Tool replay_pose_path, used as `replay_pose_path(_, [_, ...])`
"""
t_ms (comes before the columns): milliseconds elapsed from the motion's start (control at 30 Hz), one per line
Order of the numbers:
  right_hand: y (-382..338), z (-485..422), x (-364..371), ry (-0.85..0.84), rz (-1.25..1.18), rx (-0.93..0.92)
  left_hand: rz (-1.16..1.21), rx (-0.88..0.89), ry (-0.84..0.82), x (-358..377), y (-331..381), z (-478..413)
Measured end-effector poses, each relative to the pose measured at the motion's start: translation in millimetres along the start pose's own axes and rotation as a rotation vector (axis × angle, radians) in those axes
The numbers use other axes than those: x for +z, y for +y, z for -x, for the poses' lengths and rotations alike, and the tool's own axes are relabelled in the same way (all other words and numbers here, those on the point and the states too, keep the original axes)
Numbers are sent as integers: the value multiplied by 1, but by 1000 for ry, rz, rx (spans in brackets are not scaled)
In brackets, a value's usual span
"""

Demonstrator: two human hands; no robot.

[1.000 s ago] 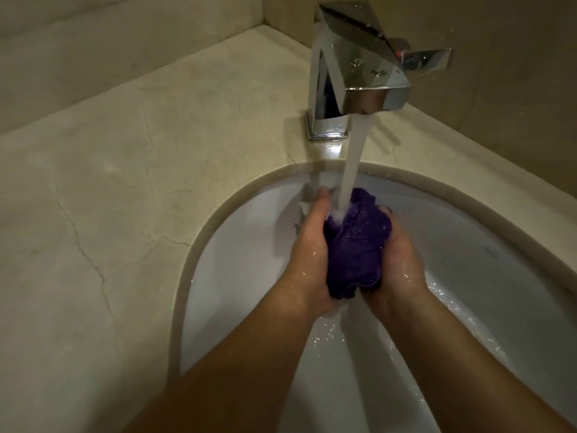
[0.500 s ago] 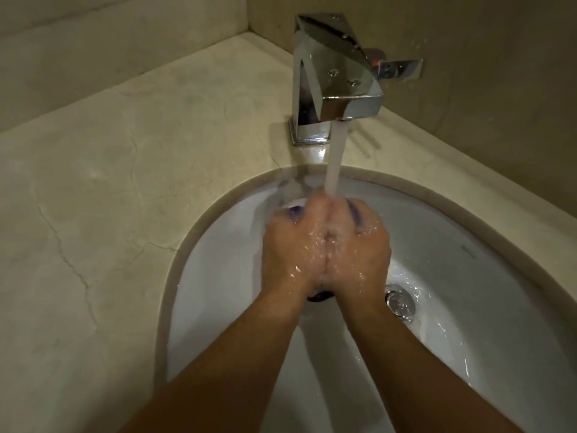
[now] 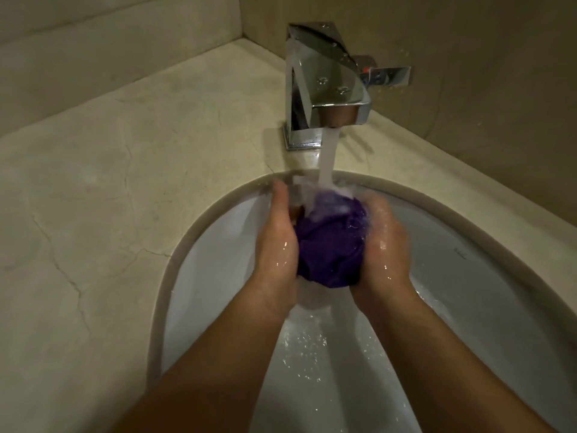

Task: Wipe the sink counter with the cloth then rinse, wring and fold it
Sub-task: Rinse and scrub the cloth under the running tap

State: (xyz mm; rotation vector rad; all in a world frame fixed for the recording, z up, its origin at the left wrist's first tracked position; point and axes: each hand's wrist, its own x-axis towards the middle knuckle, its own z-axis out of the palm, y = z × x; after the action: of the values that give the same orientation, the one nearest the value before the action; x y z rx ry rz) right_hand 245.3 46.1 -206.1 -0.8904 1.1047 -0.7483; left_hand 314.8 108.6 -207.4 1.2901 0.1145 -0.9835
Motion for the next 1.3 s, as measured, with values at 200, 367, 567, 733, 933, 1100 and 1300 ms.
replay_pose_path(200, [3, 7, 1, -33, 295, -183, 218, -170, -249, -4, 6, 9])
replay_pose_path(367, [-8, 20, 5, -174, 306, -277, 34, 65, -211, 0, 3, 5])
replay_pose_path(567, [6, 27, 16, -100, 451, -432, -72, 283, -113, 4, 6, 6])
replay_pose_path(733, [11, 18, 16, -39, 477, -447, -205, 381, 101, 0, 6, 3])
replay_pose_path(933, [6, 12, 17, -45, 521, -429, -234, 347, 121, 3, 7, 7])
replay_pose_path(1100, [-2, 5, 5, -110, -34, -88, -5, 103, 44, 5, 6, 10])
replay_pose_path(1300, [-5, 9, 2, -121, 247, -191, 348, -193, -234, 4, 4, 13])
